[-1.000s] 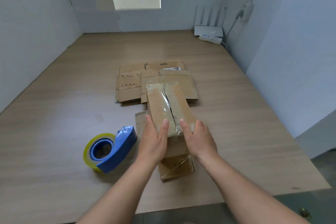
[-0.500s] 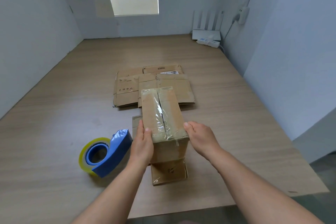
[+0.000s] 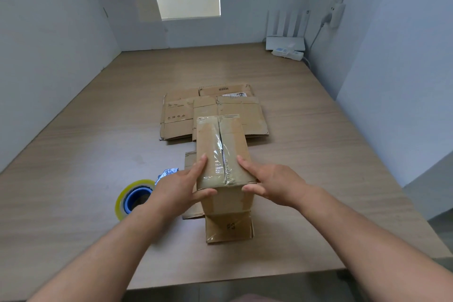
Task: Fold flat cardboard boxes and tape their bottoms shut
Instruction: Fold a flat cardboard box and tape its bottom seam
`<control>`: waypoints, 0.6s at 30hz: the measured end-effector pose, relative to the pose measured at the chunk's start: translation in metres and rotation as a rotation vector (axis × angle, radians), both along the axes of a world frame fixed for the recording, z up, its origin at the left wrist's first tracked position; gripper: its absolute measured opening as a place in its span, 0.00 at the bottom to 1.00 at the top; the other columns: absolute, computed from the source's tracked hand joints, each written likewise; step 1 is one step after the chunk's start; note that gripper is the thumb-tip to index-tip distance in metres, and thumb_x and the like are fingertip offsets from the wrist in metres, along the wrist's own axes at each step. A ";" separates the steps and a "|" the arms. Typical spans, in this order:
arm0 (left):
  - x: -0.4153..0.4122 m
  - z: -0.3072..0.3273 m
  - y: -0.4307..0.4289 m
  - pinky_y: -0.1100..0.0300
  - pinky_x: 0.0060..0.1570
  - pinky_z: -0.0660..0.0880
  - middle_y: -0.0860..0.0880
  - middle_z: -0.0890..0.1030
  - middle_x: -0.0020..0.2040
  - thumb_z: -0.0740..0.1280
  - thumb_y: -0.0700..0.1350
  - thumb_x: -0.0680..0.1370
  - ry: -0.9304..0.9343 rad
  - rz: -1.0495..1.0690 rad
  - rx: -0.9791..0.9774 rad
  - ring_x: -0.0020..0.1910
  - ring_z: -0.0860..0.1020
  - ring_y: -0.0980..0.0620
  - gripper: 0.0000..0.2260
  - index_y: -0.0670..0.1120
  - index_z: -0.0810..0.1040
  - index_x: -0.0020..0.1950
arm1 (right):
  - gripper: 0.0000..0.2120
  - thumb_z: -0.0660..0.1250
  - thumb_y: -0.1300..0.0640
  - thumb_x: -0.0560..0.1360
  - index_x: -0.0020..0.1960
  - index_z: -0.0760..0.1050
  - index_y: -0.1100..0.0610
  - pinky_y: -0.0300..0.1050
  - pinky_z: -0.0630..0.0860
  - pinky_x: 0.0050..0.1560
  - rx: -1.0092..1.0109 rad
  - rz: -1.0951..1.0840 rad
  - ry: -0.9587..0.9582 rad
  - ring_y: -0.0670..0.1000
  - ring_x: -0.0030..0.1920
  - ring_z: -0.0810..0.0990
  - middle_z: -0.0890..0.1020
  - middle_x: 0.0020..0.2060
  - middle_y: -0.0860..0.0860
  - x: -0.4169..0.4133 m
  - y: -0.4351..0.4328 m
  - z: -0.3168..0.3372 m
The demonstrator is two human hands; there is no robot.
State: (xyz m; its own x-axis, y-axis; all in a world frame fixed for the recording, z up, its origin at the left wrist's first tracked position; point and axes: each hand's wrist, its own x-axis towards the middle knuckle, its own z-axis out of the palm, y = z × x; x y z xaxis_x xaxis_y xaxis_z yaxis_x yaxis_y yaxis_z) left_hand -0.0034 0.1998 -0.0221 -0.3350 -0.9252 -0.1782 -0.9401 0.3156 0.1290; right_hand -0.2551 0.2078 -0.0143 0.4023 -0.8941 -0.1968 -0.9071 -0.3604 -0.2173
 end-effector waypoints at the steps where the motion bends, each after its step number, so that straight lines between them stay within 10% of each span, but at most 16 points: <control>1: 0.004 0.000 -0.001 0.62 0.44 0.68 0.51 0.73 0.68 0.52 0.71 0.72 0.026 -0.013 0.030 0.59 0.75 0.52 0.39 0.62 0.37 0.76 | 0.34 0.57 0.38 0.78 0.77 0.42 0.40 0.47 0.70 0.56 0.050 -0.001 -0.031 0.58 0.61 0.74 0.75 0.65 0.55 -0.004 0.000 0.002; 8: 0.012 0.011 0.001 0.60 0.57 0.72 0.53 0.69 0.71 0.57 0.65 0.77 0.177 -0.014 0.177 0.61 0.74 0.53 0.35 0.65 0.36 0.74 | 0.34 0.64 0.56 0.75 0.73 0.53 0.33 0.37 0.66 0.56 0.310 -0.041 -0.169 0.46 0.63 0.73 0.74 0.67 0.46 -0.017 -0.012 0.027; 18: -0.002 -0.001 0.020 0.57 0.58 0.71 0.48 0.71 0.70 0.55 0.58 0.81 0.305 0.176 0.118 0.61 0.75 0.50 0.31 0.60 0.38 0.77 | 0.30 0.63 0.42 0.76 0.75 0.59 0.47 0.46 0.73 0.53 -0.198 0.134 0.082 0.53 0.59 0.75 0.77 0.61 0.50 -0.003 -0.005 0.018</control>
